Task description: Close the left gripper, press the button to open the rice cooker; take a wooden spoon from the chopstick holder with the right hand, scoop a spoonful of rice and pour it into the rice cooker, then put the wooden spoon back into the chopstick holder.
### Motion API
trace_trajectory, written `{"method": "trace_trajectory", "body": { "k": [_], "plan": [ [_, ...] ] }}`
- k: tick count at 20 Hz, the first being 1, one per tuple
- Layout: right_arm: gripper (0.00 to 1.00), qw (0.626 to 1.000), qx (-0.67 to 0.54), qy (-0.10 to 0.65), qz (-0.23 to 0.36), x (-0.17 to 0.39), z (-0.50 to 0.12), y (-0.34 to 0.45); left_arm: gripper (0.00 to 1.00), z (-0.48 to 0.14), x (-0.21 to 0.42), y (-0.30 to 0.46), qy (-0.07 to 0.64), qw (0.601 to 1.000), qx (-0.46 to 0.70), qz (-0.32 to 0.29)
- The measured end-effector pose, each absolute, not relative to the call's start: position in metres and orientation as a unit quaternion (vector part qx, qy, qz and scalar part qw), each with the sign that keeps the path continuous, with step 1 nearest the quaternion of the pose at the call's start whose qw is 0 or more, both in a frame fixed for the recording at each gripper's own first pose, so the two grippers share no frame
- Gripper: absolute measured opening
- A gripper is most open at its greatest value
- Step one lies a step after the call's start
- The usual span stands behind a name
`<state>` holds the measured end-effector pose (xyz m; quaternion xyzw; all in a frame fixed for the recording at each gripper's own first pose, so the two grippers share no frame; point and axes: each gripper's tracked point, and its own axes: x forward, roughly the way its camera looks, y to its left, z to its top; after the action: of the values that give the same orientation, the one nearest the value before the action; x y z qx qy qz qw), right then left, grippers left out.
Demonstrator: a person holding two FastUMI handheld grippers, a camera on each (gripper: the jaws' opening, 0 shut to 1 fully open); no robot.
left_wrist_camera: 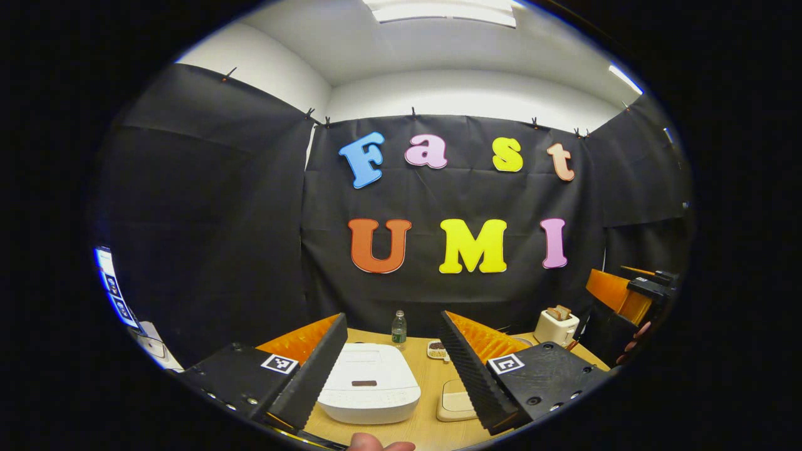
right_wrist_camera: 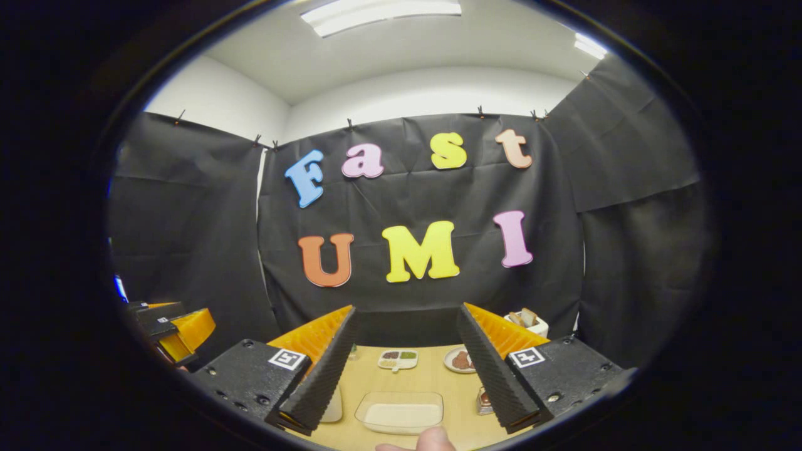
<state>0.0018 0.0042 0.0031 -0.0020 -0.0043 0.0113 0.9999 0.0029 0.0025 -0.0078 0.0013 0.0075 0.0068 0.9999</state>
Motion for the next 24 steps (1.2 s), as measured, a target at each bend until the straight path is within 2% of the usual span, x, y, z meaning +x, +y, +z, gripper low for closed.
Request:
{"method": "trace_trajectory", "body": {
  "k": [1, 2, 3, 6, 7, 8, 9, 10, 11, 12, 19, 20, 22, 23, 24],
  "plan": [
    [0.96, 1.000, -0.003, -0.005, 0.011, 0.002, 0.004, 0.004, 0.95, -0.007, 0.002, 0.002, 0.007, 1.000, 0.000, 0.006],
    [0.96, 1.000, -0.006, -0.006, 0.010, 0.001, 0.005, 0.002, 0.95, -0.005, 0.000, 0.001, 0.005, 1.000, -0.001, 0.004],
    [1.00, 1.000, -0.007, -0.007, 0.009, 0.002, 0.006, 0.001, 0.95, -0.007, 0.001, 0.002, 0.006, 1.000, 0.000, 0.006],
    [1.00, 1.000, -0.012, 0.004, 0.006, 0.004, -0.001, -0.005, 0.95, -0.020, 0.001, 0.002, 0.023, 1.000, 0.004, 0.009],
    [0.96, 1.000, -0.014, 0.007, 0.005, 0.003, -0.002, -0.007, 0.95, -0.026, 0.002, 0.001, 0.032, 0.999, 0.003, 0.006],
    [1.00, 1.000, -0.016, 0.006, 0.000, 0.001, -0.002, -0.011, 0.95, -0.035, 0.000, 0.001, 0.046, 0.999, 0.000, 0.005],
    [1.00, 1.000, -0.017, 0.002, -0.006, 0.000, -0.001, -0.015, 0.95, -0.042, -0.001, 0.002, 0.058, 0.998, -0.002, 0.006],
    [0.96, 1.000, -0.020, -0.002, -0.011, -0.001, -0.002, -0.019, 0.95, -0.050, -0.002, 0.004, 0.070, 0.997, -0.002, 0.007],
    [0.96, 1.000, -0.023, -0.002, -0.015, -0.001, -0.004, -0.023, 0.95, -0.058, -0.002, 0.005, 0.084, 0.996, -0.001, 0.009],
    [1.00, 1.000, -0.025, 0.002, -0.018, -0.001, -0.009, -0.028, 0.95, -0.066, 0.000, 0.005, 0.097, 0.995, -0.001, 0.011],
    [1.00, 0.999, -0.012, 0.015, -0.044, 0.005, -0.018, -0.063, 0.93, -0.098, 0.019, 0.006, 0.173, 0.985, -0.006, 0.008],
    [1.00, 0.999, -0.010, 0.015, -0.046, 0.007, -0.019, -0.067, 0.82, -0.101, 0.022, 0.006, 0.181, 0.983, -0.006, 0.005],
    [1.00, 0.999, -0.008, 0.017, -0.051, 0.013, -0.022, -0.078, 0.67, -0.109, 0.030, 0.011, 0.197, 0.980, -0.005, 0.007],
    [1.00, 0.998, -0.006, 0.018, -0.052, 0.016, -0.023, -0.081, 0.63, -0.112, 0.034, 0.012, 0.204, 0.979, -0.008, 0.007],
    [0.96, 0.998, -0.005, 0.020, -0.055, 0.018, -0.025, -0.085, 0.36, -0.117, 0.036, 0.016, 0.217, 0.976, -0.012, 0.013]
  ]
}}
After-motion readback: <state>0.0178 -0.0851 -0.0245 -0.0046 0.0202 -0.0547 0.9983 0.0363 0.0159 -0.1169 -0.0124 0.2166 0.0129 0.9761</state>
